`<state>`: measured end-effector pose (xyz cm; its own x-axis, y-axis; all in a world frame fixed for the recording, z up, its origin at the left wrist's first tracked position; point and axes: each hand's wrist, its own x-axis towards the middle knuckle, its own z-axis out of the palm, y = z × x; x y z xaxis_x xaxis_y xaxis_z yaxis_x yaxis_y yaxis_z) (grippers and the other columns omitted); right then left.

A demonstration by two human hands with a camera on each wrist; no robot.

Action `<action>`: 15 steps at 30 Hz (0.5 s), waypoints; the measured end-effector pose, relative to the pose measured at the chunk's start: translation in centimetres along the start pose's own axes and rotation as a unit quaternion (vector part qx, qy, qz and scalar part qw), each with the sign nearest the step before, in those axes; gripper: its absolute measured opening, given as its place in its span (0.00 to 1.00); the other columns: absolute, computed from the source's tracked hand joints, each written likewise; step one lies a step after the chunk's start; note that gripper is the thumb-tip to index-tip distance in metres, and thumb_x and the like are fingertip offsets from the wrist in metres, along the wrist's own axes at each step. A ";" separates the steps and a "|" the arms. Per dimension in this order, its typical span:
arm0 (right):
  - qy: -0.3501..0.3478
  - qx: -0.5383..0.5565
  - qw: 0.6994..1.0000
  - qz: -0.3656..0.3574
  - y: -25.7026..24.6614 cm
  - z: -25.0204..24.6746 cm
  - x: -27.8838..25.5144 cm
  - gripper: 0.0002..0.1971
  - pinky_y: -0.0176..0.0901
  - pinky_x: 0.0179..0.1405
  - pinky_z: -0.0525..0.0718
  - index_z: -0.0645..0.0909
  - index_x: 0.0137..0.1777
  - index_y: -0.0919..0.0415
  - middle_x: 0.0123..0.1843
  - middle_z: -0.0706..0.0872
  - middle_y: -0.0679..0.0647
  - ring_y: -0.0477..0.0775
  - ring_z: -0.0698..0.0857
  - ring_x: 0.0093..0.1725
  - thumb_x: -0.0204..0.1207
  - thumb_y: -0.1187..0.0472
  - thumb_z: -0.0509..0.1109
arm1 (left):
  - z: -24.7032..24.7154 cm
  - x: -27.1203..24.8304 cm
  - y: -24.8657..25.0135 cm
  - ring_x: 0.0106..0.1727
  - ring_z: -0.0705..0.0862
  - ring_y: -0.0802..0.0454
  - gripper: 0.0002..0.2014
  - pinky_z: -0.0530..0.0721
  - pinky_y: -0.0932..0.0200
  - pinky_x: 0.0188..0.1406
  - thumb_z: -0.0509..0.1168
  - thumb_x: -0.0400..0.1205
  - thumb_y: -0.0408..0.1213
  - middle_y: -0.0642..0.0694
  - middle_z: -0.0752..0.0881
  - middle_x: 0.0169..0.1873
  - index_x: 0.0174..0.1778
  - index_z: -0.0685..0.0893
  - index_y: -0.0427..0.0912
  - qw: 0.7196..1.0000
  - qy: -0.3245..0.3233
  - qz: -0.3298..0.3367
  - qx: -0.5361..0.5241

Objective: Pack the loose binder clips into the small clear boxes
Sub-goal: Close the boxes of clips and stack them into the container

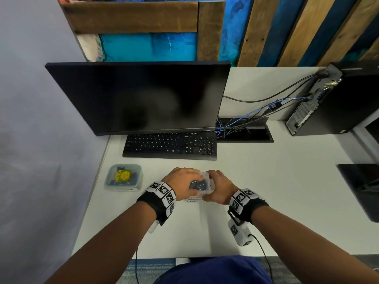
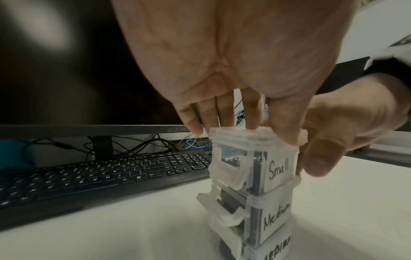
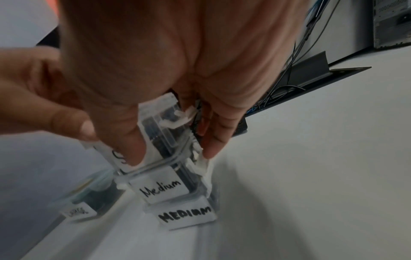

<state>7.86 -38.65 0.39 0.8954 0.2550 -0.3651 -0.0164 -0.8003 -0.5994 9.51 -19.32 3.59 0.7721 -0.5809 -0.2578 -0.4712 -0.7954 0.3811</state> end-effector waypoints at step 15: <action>-0.035 -0.147 0.988 -0.036 -2.4 -2.6 -0.5 0.45 0.49 0.51 0.86 0.60 0.80 0.56 0.59 0.85 0.59 0.61 0.86 0.56 0.67 0.46 0.77 | -0.3 0.0 1.1 0.63 0.81 0.48 0.26 0.80 0.49 0.63 0.76 0.74 0.47 0.51 0.82 0.66 0.68 0.78 0.53 0.997 0.005 -0.063 -0.046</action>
<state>8.61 -38.30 3.87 0.8564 0.3453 -0.3838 0.1846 -0.8991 -0.3970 9.13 -20.13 4.25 0.8270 -0.4754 -0.3002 -0.3291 -0.8422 0.4270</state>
